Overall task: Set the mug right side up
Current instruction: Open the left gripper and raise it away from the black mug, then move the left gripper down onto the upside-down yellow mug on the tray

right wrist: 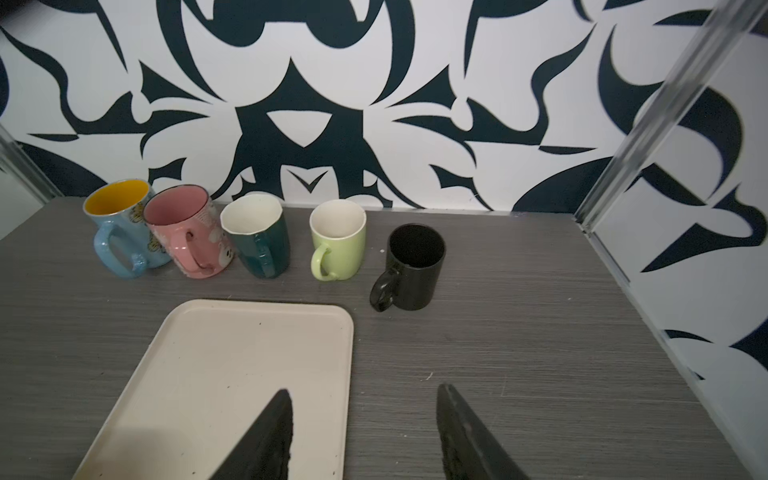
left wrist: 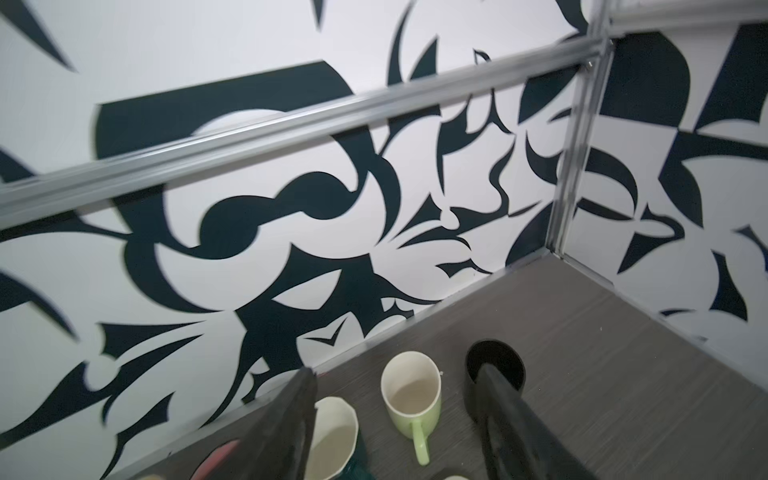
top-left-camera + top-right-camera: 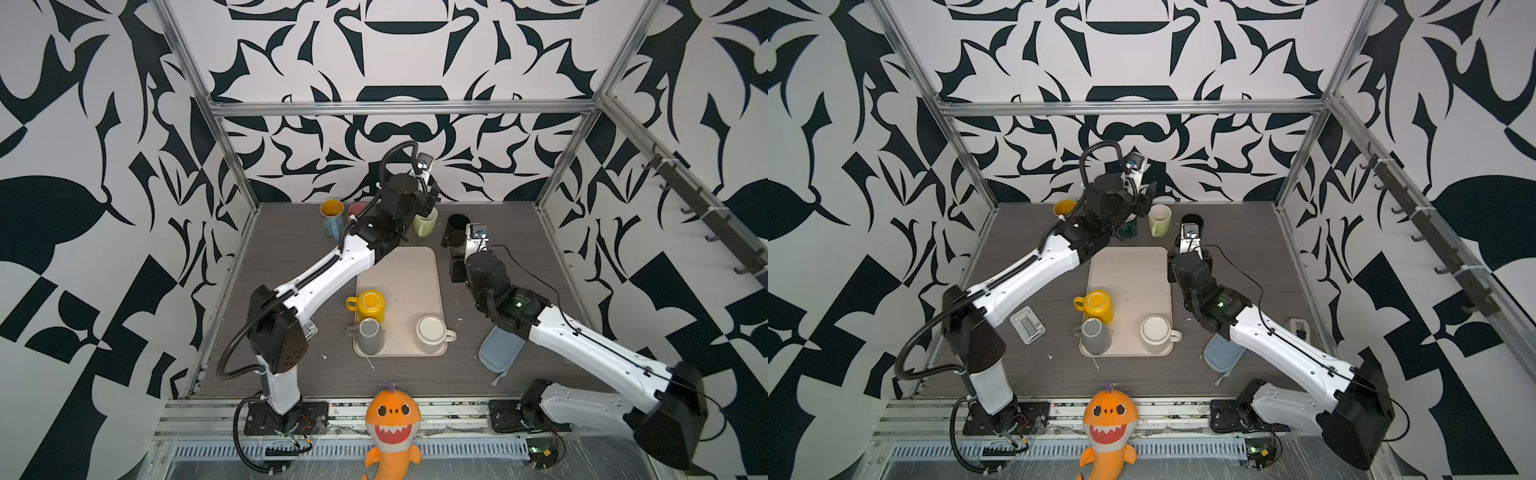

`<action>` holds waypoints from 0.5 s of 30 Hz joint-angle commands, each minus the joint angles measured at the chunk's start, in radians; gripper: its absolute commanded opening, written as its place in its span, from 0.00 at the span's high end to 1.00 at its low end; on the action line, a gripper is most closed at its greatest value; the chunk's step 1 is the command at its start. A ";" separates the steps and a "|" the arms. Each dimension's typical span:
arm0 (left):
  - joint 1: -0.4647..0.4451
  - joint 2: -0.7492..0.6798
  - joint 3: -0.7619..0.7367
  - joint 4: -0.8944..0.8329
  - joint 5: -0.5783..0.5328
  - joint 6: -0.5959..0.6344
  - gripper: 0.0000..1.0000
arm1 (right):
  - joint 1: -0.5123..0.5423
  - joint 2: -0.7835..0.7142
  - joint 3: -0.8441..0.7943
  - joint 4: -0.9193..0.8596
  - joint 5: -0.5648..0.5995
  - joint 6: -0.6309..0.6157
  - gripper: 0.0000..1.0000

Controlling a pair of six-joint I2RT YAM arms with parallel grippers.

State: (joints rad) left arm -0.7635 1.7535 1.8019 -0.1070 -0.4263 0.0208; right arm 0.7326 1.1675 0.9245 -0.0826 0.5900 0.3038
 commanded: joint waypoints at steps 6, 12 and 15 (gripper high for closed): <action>0.309 -0.328 -0.211 -0.637 0.216 -0.725 0.42 | -0.004 0.089 0.118 -0.078 -0.113 0.083 0.43; 0.510 -0.611 -0.556 -0.587 0.436 -1.077 0.41 | -0.003 0.148 0.169 -0.117 -0.150 0.099 0.43; 0.519 -0.653 -0.618 -0.654 0.424 -1.209 0.41 | -0.003 0.181 0.192 -0.136 -0.162 0.105 0.43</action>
State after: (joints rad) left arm -0.2493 1.1294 1.2194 -0.6788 -0.0822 -0.9466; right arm 0.7326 1.3384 1.0657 -0.1944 0.4488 0.3862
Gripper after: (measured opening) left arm 0.593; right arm 0.568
